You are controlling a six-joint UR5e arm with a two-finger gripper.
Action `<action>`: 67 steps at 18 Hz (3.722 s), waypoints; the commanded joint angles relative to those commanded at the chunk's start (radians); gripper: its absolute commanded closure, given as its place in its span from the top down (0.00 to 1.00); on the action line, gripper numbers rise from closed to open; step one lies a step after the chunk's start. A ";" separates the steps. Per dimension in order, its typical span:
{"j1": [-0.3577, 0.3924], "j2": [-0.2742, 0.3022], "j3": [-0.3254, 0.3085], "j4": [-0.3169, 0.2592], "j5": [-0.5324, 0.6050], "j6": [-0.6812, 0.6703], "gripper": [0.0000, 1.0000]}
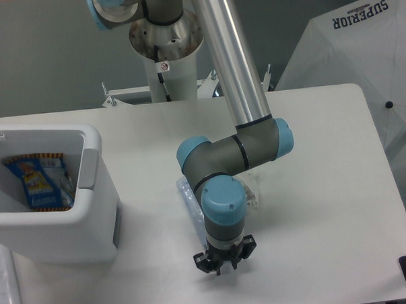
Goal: Place the trash in the trash can
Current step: 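Close the gripper on the bottle's cap end, then lift the bottle and carry it over the white trash bin, then lower the bottle into the bin and open the gripper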
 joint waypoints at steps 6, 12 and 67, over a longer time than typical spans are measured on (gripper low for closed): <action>0.006 0.018 0.015 0.003 -0.009 0.005 0.32; 0.050 0.126 0.156 0.008 -0.121 -0.011 0.32; -0.129 0.521 0.020 0.084 -0.437 -0.078 1.00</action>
